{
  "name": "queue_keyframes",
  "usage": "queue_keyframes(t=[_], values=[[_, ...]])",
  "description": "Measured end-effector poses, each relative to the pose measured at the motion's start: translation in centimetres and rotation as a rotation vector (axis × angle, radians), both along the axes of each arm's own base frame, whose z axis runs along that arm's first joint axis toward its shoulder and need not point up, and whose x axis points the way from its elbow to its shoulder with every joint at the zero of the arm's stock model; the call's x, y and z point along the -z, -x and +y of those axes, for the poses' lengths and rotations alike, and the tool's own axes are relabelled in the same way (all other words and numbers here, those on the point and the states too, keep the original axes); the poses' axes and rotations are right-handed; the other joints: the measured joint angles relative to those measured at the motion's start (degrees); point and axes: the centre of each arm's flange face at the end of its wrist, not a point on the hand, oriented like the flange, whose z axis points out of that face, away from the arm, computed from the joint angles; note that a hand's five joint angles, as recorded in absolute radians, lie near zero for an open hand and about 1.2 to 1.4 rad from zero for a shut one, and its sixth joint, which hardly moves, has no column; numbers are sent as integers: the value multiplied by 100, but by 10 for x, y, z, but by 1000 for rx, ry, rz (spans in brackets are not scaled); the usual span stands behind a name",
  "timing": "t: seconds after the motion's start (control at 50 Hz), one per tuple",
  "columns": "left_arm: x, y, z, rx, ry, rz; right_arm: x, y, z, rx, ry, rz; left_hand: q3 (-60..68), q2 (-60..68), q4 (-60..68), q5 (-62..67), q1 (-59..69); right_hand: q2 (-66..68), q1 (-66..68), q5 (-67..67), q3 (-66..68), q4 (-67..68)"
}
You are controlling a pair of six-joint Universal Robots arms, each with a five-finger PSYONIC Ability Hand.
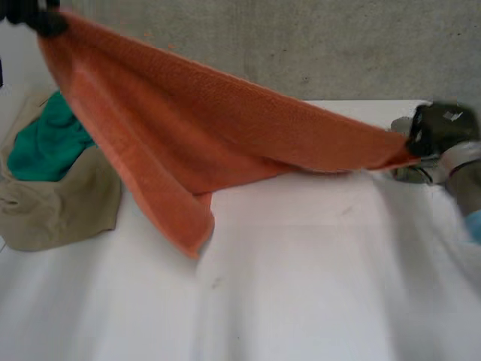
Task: Fold the laundry.
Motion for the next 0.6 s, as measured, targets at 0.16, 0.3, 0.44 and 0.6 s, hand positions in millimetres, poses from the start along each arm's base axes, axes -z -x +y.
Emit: queue_keyframes(t=[0.16,0.3,0.44,0.6], values=[[62,-16,-17,37,-189,-126,-70,38,16,-134,17,377,0,0,0,0,0,0,0,72,1,10],[133,-5,-26,131,-380,-351,-60,31,37,-314,-264,603,0,0,0,0,0,0,0,159,6,16],[164,7,-55,115,-414,-462,-33,17,22,-366,-358,680,0,0,0,0,0,0,0,159,6,17],[124,30,-112,62,-114,-405,-49,-10,-44,-213,-34,657,8,4,2,0,0,0,0,159,14,18]])
